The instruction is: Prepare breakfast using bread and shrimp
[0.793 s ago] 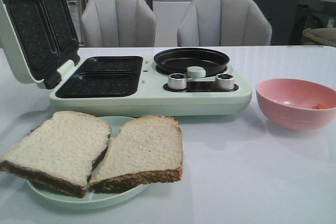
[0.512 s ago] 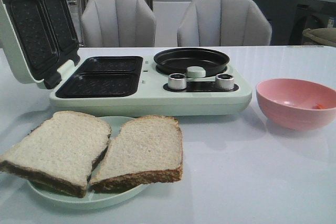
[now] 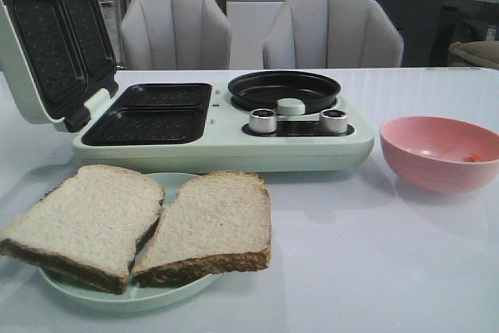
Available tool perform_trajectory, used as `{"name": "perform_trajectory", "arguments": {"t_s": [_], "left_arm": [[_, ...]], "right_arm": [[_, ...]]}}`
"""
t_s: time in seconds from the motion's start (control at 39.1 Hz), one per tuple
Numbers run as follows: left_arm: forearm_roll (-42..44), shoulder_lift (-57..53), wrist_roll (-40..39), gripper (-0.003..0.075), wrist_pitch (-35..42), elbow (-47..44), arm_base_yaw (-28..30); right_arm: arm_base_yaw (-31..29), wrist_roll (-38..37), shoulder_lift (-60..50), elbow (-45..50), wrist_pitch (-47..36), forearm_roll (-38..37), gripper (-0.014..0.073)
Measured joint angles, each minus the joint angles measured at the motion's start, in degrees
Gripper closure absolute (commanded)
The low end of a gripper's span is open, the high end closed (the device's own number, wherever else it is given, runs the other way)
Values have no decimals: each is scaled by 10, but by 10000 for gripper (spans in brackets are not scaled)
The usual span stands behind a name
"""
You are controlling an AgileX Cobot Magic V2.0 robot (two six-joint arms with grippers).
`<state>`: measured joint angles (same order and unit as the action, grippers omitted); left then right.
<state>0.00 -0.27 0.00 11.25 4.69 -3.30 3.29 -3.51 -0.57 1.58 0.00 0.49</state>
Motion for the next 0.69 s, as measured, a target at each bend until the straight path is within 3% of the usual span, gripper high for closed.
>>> {"name": "perform_trajectory", "arguments": {"t_s": [0.33,0.49,0.69], "left_arm": [[-11,70,0,607,-253,171,0],[-21,115,0,607,-287,190,0],[-37,154,0,607,-273,190,0]], "right_arm": [[0,0,0,0,0,0,451],[0,0,0,0,0,0,451],[0,0,0,0,0,0,451]]}}
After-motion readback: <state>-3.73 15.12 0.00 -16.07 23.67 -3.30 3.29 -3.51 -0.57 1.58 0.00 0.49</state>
